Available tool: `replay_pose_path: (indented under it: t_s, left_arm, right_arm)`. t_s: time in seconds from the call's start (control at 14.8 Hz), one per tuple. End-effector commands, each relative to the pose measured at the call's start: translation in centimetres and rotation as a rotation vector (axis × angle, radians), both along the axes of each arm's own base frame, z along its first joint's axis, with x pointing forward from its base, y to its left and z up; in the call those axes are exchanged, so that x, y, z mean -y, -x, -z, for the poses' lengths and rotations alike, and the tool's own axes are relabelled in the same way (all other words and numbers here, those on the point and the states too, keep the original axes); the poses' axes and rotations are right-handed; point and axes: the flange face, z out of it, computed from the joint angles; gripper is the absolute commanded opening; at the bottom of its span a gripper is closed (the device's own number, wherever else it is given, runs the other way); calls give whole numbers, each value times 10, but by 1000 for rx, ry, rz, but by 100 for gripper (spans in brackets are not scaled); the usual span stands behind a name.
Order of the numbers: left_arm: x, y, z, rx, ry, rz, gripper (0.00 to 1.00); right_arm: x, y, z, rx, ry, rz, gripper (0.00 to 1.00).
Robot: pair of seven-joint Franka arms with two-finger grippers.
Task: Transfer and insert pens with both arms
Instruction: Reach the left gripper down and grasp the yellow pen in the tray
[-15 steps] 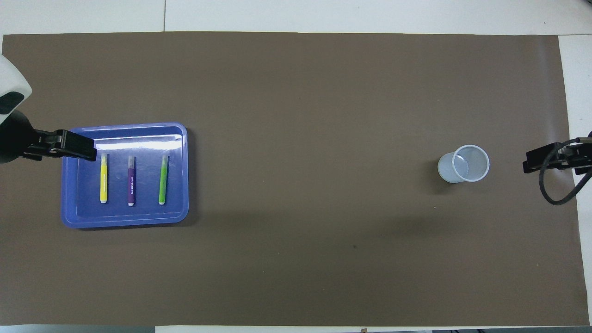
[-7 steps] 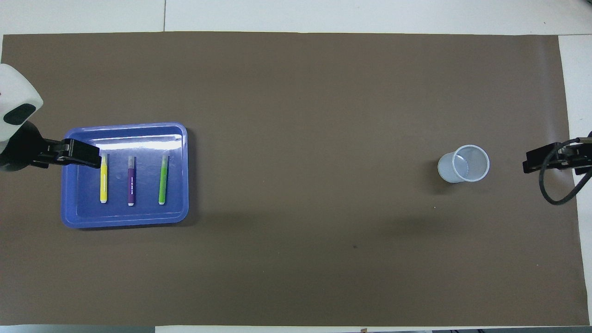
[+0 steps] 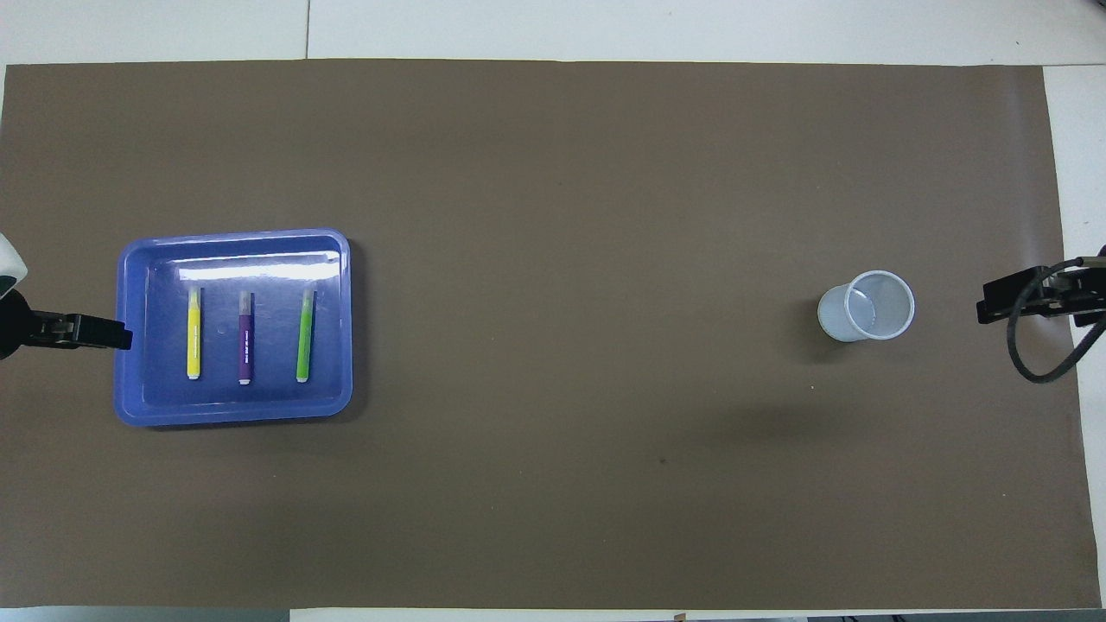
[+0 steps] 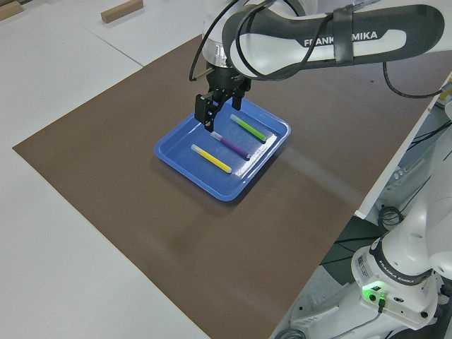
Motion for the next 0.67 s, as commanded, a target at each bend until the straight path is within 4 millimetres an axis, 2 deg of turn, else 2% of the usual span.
replay_pose_path:
  t_s: [0.0, 0.34, 0.54, 0.61]
  left_arm:
    - [-2, -7, 30, 21, -2, 19, 100]
    - [2, -28, 88, 2, -36, 107, 100]
    - [3, -35, 115, -3, -30, 129, 100]
    - [9, -38, 120, -1, -30, 140, 100]
  right_arm:
    - [2, 1, -2, -4, -3, 1, 100]
    - [2, 1, -2, -4, -3, 1, 100]
    - [2, 1, -2, -4, -3, 1, 100]
    - [1, 1, -2, -4, -3, -1, 100]
